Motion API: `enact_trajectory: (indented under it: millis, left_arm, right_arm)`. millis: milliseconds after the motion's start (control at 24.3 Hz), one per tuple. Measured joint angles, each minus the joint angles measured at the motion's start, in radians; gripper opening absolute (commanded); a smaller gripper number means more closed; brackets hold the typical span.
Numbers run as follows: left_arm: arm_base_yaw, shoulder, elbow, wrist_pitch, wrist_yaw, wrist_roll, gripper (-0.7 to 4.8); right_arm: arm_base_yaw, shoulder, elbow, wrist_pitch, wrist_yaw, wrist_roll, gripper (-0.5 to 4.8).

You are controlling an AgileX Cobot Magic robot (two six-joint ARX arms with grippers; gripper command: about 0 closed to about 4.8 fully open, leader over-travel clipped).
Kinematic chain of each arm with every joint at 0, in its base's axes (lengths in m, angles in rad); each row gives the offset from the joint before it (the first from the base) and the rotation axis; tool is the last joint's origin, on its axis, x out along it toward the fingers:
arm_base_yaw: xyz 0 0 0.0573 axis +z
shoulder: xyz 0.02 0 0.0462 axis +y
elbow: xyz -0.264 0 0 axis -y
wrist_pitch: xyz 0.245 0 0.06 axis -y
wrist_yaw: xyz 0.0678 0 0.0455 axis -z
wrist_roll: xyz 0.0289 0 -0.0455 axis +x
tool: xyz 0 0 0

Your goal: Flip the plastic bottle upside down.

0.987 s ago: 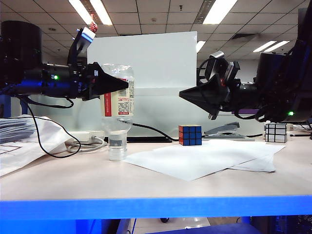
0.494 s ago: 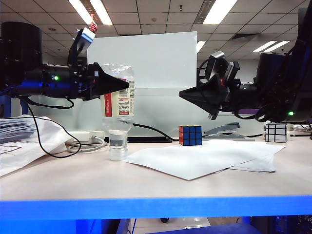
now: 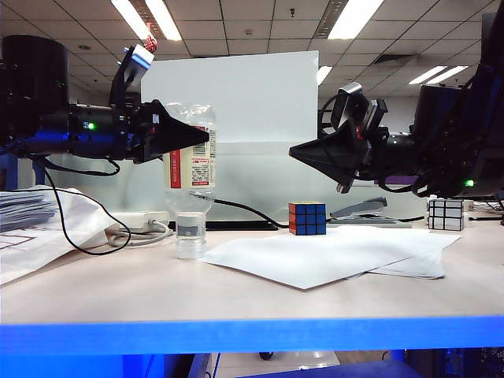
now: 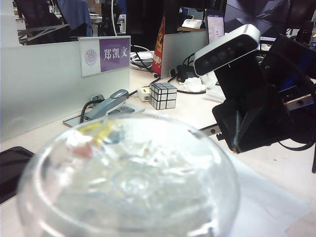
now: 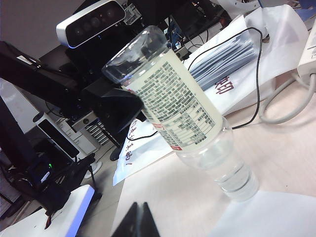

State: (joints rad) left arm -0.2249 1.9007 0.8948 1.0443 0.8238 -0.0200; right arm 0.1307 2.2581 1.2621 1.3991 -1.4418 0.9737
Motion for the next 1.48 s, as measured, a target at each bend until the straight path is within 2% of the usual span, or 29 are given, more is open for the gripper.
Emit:
enact_trajectory:
  millis: [165, 370, 535, 699, 1069, 1234, 1275, 1316, 1357, 1481]
  left_arm:
    - [0.0, 0.0, 0.0, 0.0, -0.002, 0.001, 4.17]
    - [0.0, 0.0, 0.0, 0.0, -0.001, 0.001, 4.78]
    - [0.0, 0.0, 0.0, 0.002, -0.001, 0.0, 4.79]
    - [0.0, 0.001, 0.0, 0.05, -0.001, -0.046, 4.79]
    - [0.0, 0.001, 0.0, 0.244, -0.043, -0.09, 4.79]
    - [0.0, 0.002, 0.0, 0.336, -0.043, -0.141, 4.79]
    - [0.0, 0.001, 0.0, 0.37, -0.043, -0.155, 4.3]
    - [0.0, -0.002, 0.0, 0.375, -0.043, -0.161, 0.47]
    - [0.0, -0.021, 0.0, 0.375, -0.042, -0.169, 0.0]
    - [0.02, -0.116, 0.0, 0.375, -0.016, -0.198, -0.04]
  right_arm:
    - [0.0, 0.0, 0.0, 0.0, 0.001, 0.0, -0.1]
    - [0.0, 0.0, 0.0, 0.0, 0.001, 0.0, -0.1]
    - [0.0, 0.0, -0.001, 0.0, 0.001, 0.0, -0.1]
    - [0.0, 0.0, -0.001, 0.0, 0.002, 0.0, -0.09]
    - [0.0, 0.0, -0.002, 0.0, 0.004, 0.0, -0.1]
    - [0.0, 0.0, -0.002, 0.0, 0.006, 0.0, -0.1]
    - [0.0, 0.0, -0.002, 0.0, 0.006, 0.0, -0.1]
    - [0.0, 0.0, -0.002, 0.0, 0.007, 0.0, -0.09]
    - [0.0, 0.0, -0.002, 0.0, 0.01, 0.0, -0.09]
    - [0.0, -0.001, -0.002, 0.0, 0.029, 0.001, -0.09]
